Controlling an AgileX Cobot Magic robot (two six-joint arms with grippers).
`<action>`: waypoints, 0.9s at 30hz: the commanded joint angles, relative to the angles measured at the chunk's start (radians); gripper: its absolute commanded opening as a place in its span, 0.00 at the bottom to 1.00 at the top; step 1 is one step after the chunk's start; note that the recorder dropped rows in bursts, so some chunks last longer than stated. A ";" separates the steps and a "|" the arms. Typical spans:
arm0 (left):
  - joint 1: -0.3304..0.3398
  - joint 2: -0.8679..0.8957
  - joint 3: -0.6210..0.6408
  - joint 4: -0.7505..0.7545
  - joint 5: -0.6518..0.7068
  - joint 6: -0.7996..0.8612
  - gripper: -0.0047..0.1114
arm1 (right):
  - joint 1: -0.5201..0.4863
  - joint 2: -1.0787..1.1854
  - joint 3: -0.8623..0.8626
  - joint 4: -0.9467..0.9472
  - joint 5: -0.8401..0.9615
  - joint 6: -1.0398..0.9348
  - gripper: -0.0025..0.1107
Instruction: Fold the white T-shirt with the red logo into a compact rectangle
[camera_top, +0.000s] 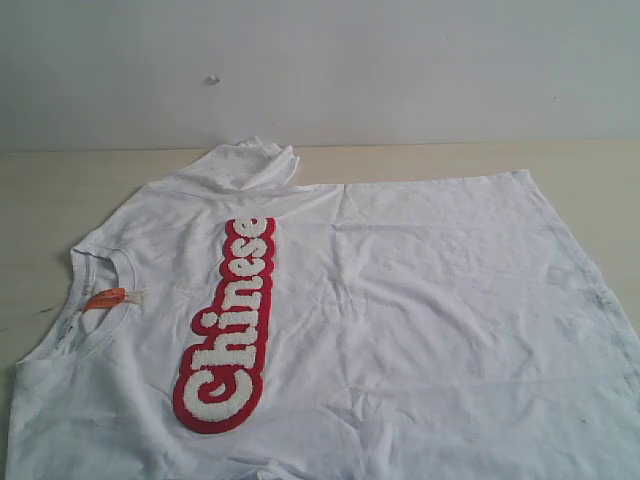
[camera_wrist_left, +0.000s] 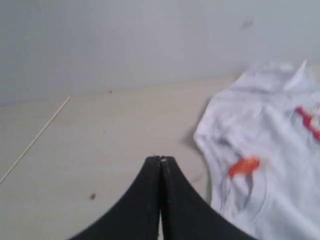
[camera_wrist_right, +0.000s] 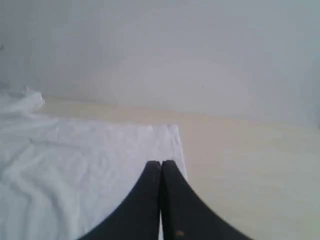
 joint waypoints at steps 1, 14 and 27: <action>0.004 -0.004 -0.003 -0.092 -0.276 -0.070 0.04 | -0.006 -0.005 0.004 0.108 -0.238 0.049 0.02; 0.002 -0.004 -0.050 0.117 -0.545 -0.709 0.04 | -0.006 -0.005 0.004 0.287 -0.470 0.199 0.02; 0.002 0.426 -0.514 0.683 -0.438 -1.137 0.04 | -0.004 0.056 -0.224 0.287 -0.402 0.199 0.02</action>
